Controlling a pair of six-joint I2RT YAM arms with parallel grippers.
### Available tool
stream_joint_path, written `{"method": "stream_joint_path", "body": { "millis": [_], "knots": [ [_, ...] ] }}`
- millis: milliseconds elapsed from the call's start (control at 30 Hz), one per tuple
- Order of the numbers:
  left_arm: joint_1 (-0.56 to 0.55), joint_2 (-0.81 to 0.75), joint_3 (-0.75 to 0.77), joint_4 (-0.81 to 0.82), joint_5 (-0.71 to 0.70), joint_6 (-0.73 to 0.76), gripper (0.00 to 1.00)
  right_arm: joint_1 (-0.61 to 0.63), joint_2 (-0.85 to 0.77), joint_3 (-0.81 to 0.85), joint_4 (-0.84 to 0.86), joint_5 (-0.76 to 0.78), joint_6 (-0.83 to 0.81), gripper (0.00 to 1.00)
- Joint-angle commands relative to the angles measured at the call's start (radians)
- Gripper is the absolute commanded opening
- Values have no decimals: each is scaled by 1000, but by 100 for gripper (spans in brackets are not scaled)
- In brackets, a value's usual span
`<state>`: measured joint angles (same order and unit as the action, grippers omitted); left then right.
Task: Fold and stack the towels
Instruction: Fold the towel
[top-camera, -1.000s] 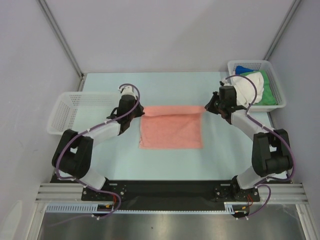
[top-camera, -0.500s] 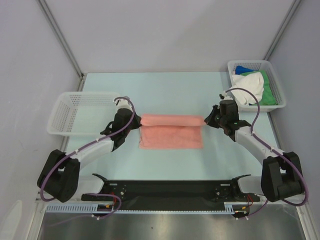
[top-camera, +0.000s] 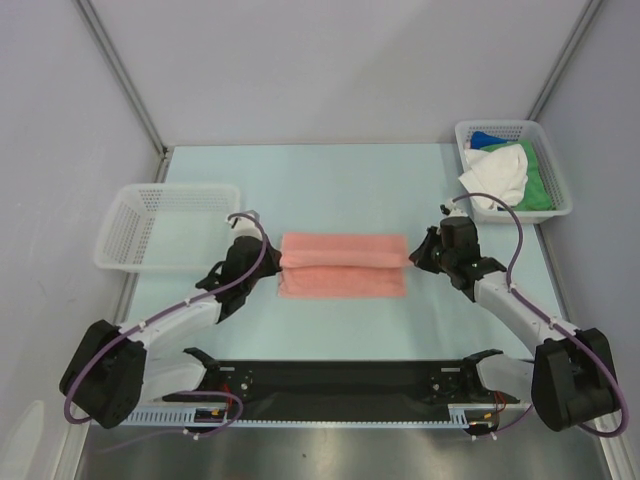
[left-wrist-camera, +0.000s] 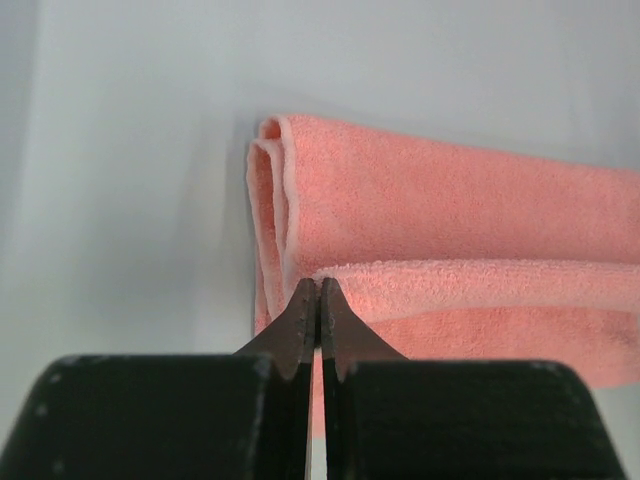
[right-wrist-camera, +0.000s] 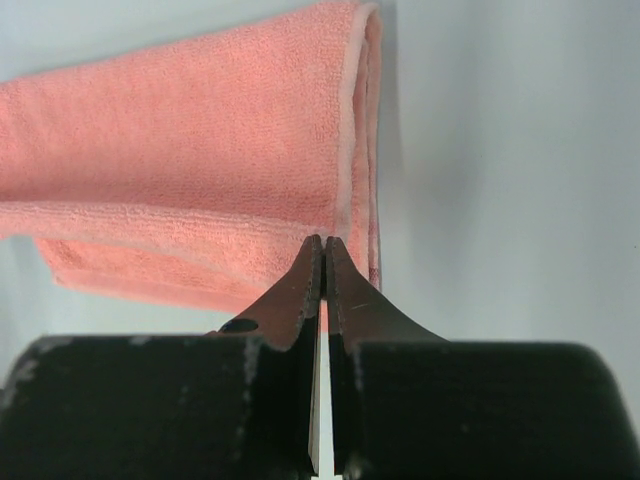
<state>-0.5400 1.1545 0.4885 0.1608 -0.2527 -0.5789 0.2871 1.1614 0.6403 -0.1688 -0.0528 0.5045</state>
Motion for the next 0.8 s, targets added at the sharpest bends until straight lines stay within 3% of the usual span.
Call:
{"method": "stream_joint_path", "body": {
  "millis": [0, 467, 633, 667, 733, 767],
  "knots": [
    [-12, -52, -33, 0, -51, -24, 0, 11, -45, -22, -17, 24, 16, 0],
    [-17, -111, -137, 2, -50, -36, 0, 55, -108, -149, -2, 36, 71, 3],
    [-31, -108, -162, 11, -36, -55, 21, 58, -133, -163, -26, 53, 81, 27],
    [-31, -136, -163, 3, -36, -52, 35, 57, -144, -157, -37, 79, 83, 38],
    [-32, -176, -160, -21, -37, -49, 46, 57, -178, -148, -66, 82, 81, 48],
    [-32, -215, -147, -36, -39, -45, 55, 57, -184, -124, -81, 94, 81, 57]
  ]
}}
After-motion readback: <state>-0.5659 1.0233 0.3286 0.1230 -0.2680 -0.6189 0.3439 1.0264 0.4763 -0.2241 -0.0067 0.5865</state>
